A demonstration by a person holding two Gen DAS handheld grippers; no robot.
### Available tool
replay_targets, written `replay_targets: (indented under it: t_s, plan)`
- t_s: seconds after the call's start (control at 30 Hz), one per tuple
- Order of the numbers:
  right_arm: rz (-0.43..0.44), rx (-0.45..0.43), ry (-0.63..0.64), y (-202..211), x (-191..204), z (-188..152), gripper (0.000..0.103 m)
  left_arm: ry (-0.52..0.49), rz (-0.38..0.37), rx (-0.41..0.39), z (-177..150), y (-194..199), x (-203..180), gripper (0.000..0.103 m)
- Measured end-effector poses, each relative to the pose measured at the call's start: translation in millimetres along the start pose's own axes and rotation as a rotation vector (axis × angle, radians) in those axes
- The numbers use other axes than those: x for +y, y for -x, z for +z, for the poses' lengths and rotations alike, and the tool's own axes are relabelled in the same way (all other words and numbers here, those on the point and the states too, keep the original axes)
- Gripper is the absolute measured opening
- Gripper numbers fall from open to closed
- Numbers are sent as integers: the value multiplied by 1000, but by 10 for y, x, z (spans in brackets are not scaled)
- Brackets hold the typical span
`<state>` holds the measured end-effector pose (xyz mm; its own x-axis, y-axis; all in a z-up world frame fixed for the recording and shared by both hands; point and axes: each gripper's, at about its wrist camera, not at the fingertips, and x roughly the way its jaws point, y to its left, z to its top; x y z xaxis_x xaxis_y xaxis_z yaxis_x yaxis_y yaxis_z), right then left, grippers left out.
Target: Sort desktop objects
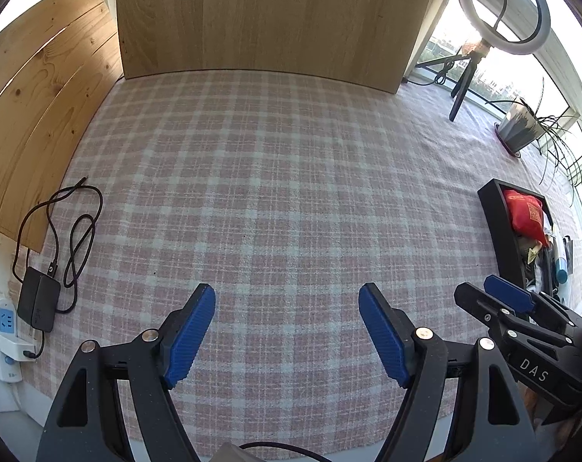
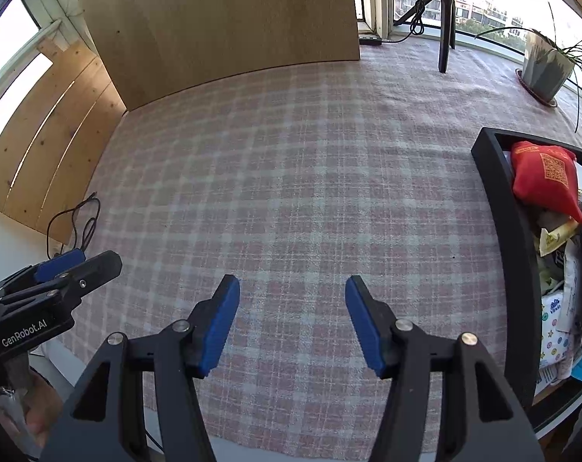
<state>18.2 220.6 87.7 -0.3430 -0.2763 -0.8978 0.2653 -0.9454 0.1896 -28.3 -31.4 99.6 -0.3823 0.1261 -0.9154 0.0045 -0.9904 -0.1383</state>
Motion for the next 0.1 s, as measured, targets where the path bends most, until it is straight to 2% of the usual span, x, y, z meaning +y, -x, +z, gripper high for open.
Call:
replay_targets:
  t_s: [0.1]
  plan:
    - [-5,6,-5,-55,1,-5,57,3,-3,12,12,-67,2,75]
